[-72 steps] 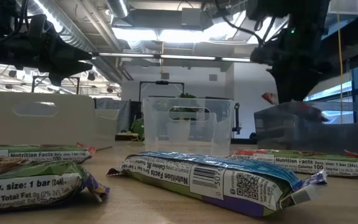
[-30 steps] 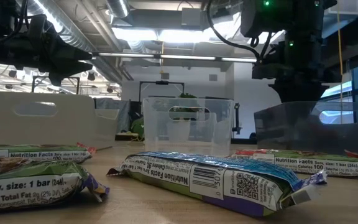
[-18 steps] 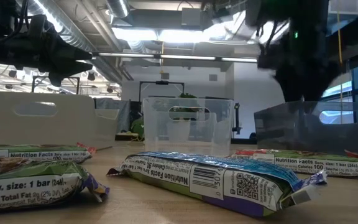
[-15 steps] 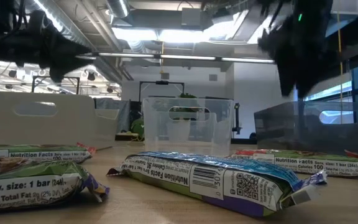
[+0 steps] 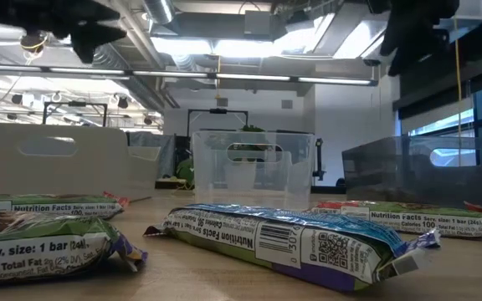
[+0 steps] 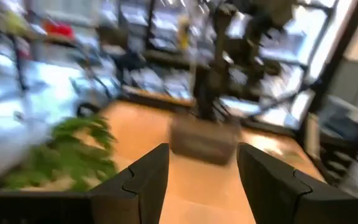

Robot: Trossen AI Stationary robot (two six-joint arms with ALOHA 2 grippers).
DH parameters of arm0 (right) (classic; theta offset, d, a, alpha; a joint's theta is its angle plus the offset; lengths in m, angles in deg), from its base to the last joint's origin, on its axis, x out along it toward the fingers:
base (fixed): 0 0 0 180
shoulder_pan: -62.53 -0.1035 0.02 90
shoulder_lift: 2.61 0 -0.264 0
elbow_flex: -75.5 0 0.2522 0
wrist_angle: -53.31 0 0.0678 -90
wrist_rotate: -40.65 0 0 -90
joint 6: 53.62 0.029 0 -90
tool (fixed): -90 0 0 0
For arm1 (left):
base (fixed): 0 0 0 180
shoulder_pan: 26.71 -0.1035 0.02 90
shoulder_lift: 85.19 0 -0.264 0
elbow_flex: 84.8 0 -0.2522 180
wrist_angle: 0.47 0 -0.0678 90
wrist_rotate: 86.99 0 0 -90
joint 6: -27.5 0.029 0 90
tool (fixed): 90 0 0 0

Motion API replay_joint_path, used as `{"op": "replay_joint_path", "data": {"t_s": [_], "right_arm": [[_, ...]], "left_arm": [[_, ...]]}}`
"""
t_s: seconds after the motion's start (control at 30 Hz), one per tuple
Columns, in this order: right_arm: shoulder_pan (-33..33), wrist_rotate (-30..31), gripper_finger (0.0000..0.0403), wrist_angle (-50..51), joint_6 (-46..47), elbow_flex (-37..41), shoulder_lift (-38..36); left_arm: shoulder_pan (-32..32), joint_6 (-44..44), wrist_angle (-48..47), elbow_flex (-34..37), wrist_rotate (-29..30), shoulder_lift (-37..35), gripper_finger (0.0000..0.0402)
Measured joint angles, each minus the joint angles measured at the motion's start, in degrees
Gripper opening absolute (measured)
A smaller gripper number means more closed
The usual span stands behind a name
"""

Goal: Pick and place Granola Bars by type
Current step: Put the left yellow granola bar into the gray bin

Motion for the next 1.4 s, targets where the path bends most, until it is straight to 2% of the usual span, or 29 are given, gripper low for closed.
{"op": "replay_joint_path", "data": {"t_s": [0.07,0.13,0.27,0.43,0.63,0.77,0.87,1.0,1.2,1.4], "right_arm": [[0.01,0.03,0.0239,-5.38,-3.99,2.25,-2.17],[0.08,0.09,0.0239,-8.65,-7.47,4.22,-4.48],[0.31,0.99,0.0239,-8.23,-8.76,6.70,-9.09],[0.30,1.08,0.0239,-4.39,-8.78,9.93,-14.66],[0.31,0.54,0.0239,-3.08,-8.98,15.23,-20.30],[0.31,0.26,0.0239,-2.96,-9.33,18.74,-23.05],[0.31,0.03,0.0239,-3.25,-10.48,20.50,-24.37],[0.31,0.03,0.0239,-3.40,-10.63,21.11,-24.75],[0.31,0.01,0.0239,-3.66,-12.07,21.11,-24.69],[0.31,-0.03,0.0239,-3.64,-12.06,21.11,-24.69]], "left_arm": [[1.72,0.24,-4.13,-5.09,-2.01,4.76,0.0181],[4.29,0.49,-9.51,-10.42,-1.27,9.84,0.0180],[12.00,-2.82,-22.95,-20.41,8.36,20.26,0.0182],[25.92,-16.39,-35.28,-29.65,21.39,33.08,0.0180],[44.01,-34.02,-37.92,-37.93,36.06,46.60,0.0182],[52.55,-50.48,-44.09,-41.94,41.49,54.90,0.0180],[56.56,-62.27,-48.43,-44.32,40.66,61.31,0.0181],[59.44,-73.08,-52.68,-47.63,34.89,69.36,0.0182],[61.66,-81.88,-54.93,-50.75,28.15,78.78,0.0182],[63.15,-90.83,-54.76,-50.81,21.48,83.83,0.0180]]}}
